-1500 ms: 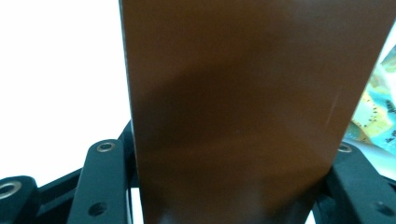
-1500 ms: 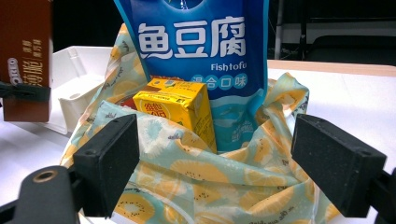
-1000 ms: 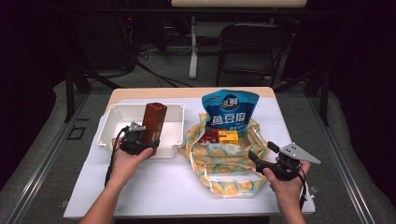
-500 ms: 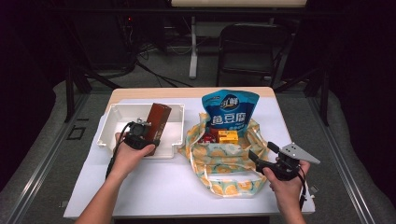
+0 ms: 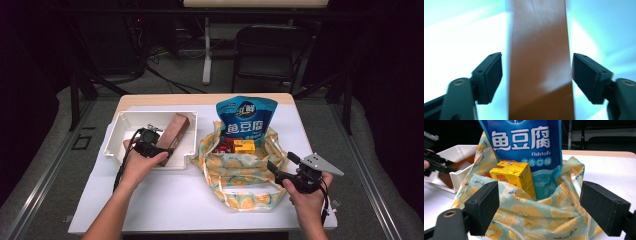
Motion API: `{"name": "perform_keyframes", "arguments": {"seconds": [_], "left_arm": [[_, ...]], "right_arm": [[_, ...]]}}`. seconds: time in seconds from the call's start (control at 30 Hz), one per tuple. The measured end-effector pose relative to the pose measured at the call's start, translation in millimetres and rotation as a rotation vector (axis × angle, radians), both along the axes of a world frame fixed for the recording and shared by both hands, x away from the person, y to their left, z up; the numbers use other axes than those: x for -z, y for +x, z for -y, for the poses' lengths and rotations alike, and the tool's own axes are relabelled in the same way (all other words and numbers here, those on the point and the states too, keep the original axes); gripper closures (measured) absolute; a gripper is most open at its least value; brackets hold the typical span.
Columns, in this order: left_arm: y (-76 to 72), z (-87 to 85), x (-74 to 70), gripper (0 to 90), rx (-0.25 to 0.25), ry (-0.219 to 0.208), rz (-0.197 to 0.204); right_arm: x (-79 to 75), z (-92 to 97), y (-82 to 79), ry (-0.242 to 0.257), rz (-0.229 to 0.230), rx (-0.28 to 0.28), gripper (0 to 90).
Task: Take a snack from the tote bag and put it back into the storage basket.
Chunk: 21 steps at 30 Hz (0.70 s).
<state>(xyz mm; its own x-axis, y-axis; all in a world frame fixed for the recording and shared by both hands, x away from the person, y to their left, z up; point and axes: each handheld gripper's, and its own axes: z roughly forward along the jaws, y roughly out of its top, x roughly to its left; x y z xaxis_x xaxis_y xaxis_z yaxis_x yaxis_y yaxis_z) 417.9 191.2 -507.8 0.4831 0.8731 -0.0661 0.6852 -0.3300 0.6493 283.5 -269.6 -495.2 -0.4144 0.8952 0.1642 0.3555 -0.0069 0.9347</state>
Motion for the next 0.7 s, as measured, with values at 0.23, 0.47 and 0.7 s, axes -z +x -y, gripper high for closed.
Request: {"name": "perform_keyframes", "arguments": {"seconds": [0.23, 0.47, 0.7], "left_arm": [[-37.1, -4.2, -13.7, 81.4, 0.062, -0.184, 0.113], [-46.0, 6.0, 14.4, 90.0, 0.067, -0.114, 0.041], [-27.5, -14.4, 22.0, 90.0, -0.071, -0.126, 0.030]], "right_arm": [[0.3, -0.9, 0.2, -0.002, -0.004, -0.004, 15.5], [0.2, -4.5, 0.1, -0.009, -0.007, -0.010, 15.6], [2.0, -4.7, 0.7, -0.003, -0.013, -0.011, 15.7]]}}
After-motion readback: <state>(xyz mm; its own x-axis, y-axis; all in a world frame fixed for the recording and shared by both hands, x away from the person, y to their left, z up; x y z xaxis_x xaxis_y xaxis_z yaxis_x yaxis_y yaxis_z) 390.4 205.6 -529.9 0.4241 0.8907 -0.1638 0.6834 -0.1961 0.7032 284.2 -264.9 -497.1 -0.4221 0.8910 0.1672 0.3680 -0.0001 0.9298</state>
